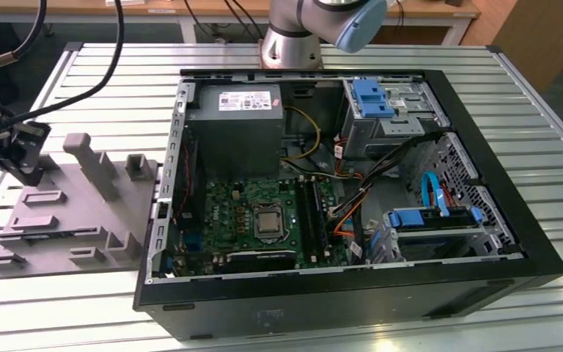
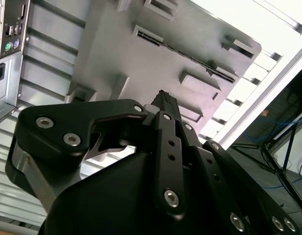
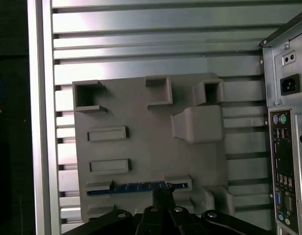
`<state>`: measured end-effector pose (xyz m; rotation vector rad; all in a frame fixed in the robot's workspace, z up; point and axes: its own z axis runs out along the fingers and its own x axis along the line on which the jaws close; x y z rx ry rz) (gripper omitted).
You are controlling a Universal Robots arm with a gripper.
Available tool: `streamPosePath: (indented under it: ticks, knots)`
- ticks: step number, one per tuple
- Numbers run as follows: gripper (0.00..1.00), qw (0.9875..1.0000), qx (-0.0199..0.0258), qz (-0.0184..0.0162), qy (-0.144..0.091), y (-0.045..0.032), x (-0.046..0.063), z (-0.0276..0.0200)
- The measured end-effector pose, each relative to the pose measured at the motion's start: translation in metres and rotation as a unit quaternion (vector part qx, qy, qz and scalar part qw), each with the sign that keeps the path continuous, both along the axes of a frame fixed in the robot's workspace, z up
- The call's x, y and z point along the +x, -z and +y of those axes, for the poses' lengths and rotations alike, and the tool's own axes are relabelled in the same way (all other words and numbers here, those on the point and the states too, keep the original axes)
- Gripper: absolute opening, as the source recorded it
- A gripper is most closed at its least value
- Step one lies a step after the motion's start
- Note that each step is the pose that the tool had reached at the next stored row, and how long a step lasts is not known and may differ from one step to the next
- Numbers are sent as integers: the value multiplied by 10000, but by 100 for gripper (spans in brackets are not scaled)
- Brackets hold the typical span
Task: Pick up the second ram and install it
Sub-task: 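Reach for the second ram, then pick up the second ram and move it above second insertion slot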
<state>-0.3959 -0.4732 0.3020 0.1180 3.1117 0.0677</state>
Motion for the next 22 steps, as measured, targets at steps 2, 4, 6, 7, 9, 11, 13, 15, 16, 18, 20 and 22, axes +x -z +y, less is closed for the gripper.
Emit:
streamPosePath:
  ticks: [2, 4, 6, 7, 9, 11, 13, 15, 16, 18, 20, 22]
  knots:
    - [11, 10000, -1, 0, 0, 35, -17, -7]
    - [11, 10000, 0, 0, 0, 72, -35, -11]
    - [11, 10000, 0, 0, 0, 105, -58, -14]
    - [11, 10000, 0, 0, 0, 119, -71, -14]
    - [11, 10000, 0, 0, 0, 142, -93, -15]
    - [11, 10000, 0, 0, 0, 164, -119, -16]
    - [11, 10000, 0, 0, 0, 186, -146, -17]
    - [11, 10000, 1, -1, 0, 197, -154, -18]
    - [11, 10000, 0, 0, -1, 196, -154, -18]
    - [11, 10000, 0, 0, 0, 197, -155, -18]
    - [11, 10000, 0, 0, 0, 199, -155, -18]
    - [11, 10000, 0, 0, 0, 199, -155, -18]
